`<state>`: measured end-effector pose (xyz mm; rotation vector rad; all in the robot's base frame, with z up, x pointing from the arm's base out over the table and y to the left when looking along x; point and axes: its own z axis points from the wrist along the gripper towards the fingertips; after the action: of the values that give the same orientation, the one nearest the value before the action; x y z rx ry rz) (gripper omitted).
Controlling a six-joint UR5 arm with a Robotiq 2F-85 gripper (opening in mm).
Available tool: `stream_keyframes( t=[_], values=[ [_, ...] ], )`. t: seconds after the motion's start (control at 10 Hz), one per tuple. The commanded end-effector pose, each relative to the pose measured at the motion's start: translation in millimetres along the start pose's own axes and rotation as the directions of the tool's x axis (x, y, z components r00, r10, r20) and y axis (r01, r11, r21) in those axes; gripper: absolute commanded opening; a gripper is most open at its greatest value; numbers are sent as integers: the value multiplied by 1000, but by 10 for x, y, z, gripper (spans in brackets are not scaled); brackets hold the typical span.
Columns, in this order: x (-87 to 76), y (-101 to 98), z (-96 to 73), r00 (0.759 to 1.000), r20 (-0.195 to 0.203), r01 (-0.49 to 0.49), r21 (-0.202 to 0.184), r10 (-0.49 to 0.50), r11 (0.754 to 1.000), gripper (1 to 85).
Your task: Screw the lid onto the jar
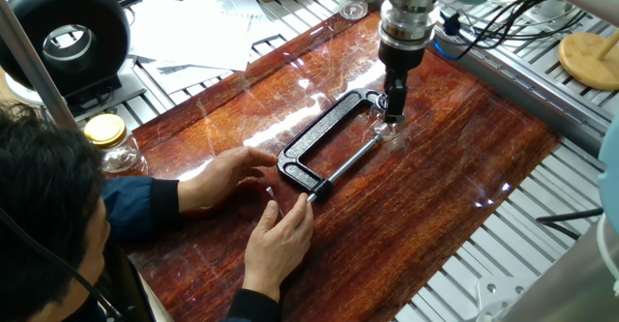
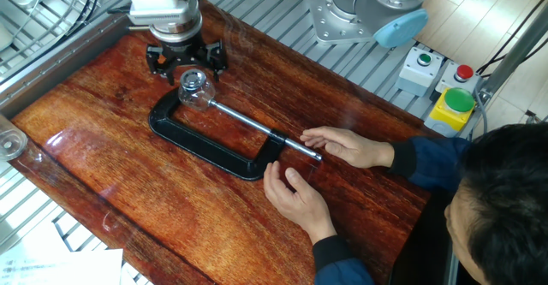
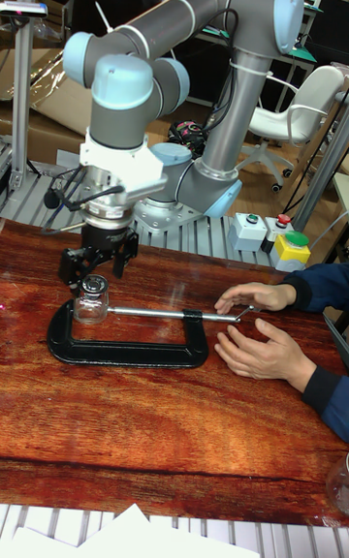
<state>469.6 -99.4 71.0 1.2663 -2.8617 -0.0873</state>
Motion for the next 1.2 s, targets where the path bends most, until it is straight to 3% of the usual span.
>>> stream_keyframes(
  t=[0.0,0.1,0.2,0.3,0.5,0.6,0.7,0.9,1.1],
  values=[
    [-166,57,-137,942,28,334,0,-334,942,840],
    [-198,23,-172,892,11,452,16,-452,892,817],
    [-231,22,-190,826,1,563,18,-563,826,767],
    [-285,4,-194,744,4,668,33,-668,744,730],
    [-236,36,-211,613,7,790,29,-790,613,723],
    [-219,107,-204,561,29,827,16,-827,561,763],
    [-211,81,-193,503,24,864,29,-864,503,783],
    [-176,-83,-169,430,-29,902,63,-902,428,783],
    [-85,-125,-104,423,-37,905,63,-905,420,780]
  ],
)
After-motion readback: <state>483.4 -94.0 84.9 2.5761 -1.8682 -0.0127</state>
